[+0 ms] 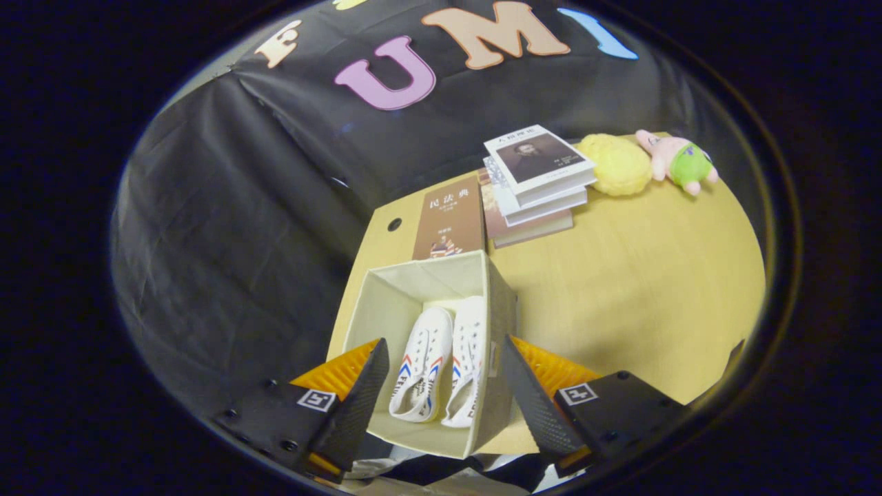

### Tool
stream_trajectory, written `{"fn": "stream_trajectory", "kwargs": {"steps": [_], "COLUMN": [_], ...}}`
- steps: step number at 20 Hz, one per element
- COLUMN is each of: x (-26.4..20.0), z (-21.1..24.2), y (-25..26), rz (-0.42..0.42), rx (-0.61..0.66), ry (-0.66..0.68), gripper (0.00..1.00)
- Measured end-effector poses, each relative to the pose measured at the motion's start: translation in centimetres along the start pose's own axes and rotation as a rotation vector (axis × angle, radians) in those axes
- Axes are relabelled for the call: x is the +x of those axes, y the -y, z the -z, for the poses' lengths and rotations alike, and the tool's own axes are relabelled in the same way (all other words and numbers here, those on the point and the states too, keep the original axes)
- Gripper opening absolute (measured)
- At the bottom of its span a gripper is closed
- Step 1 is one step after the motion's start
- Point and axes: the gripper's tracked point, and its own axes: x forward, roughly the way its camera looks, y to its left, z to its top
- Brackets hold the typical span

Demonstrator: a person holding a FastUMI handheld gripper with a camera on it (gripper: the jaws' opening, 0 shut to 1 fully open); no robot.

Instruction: Open the storage box then place both shoes into the box .Put the left shoe in first, then the right shoe, with the right side of both shoes facing outward in a uniform manner.

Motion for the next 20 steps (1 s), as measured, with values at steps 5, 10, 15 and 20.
{"fn": "stream_trajectory", "kwargs": {"steps": [5, 10, 15, 20], "x": [-4.8, -10.6, -16.1, -21.3], "z": [-3.2, -6.8, -9.4, -10.8], "y": [1.6, 3.1, 6.3, 8.7], "rz": [0.025, -0.003, 0.062, 0.151], "rx": [-0.129, -0.194, -0.261, -0.338], "ry": [0.193, 0.425, 0.631, 0.816], "gripper": [1.0, 1.0, 1.0, 1.0]}}
